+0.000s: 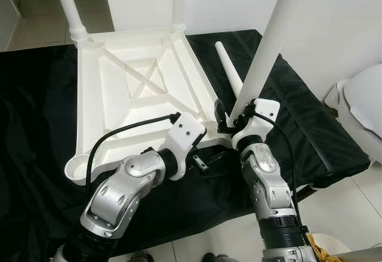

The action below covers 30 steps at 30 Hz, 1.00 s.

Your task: Building children table

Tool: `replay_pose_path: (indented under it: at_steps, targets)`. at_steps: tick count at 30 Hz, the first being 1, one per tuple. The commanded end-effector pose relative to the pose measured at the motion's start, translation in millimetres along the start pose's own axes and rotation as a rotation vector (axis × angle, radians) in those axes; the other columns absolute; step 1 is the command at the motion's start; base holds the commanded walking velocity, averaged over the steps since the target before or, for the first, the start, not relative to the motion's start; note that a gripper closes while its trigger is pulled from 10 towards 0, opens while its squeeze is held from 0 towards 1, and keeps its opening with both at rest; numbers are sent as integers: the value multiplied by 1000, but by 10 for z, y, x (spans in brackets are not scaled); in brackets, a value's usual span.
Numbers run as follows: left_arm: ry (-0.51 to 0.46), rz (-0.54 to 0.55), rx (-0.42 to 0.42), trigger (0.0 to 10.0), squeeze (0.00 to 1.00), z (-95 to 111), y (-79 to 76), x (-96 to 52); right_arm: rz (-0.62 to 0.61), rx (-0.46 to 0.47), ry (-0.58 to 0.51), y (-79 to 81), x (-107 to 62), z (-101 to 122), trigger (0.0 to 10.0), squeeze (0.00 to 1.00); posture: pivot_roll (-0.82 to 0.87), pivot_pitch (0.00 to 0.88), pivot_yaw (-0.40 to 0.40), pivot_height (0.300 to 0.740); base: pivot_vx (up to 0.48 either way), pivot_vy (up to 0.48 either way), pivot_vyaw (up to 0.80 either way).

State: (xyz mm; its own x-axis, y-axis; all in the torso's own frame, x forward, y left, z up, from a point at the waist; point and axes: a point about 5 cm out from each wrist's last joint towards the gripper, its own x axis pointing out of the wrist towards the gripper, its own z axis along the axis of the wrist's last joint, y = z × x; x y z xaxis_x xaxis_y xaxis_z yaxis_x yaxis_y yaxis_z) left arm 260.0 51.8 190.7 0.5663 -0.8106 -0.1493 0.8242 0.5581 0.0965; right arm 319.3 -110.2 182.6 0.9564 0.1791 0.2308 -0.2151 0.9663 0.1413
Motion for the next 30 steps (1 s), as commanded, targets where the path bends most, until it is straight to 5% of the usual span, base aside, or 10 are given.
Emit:
replay_pose_path:
  at_steps: [1, 7, 17, 30]
  targets:
    - [4, -14, 7, 10000, 0, -10, -10, 8, 67, 1, 5, 15, -1, 14, 10000, 0, -10, 67, -13, 740, 0, 0, 0]
    - [5, -11, 9, 10000, 0, -10, -8, 3, 274, -49, 44, -115, -7, 32, 10000, 0, -6, 65, -13, 740, 0, 0, 0]
    - [8, -8, 8, 10000, 0, -16, -17, -10, 438, -58, 139, -481, -19, 18, 10000, 0, 4, 64, -12, 740, 0, 0, 0]
    - [10, -11, 10, 10000, 0, -7, -8, -16, 479, -69, 177, -669, 40, -104, 10000, 0, 7, 62, -3, 740, 0, 0, 0]
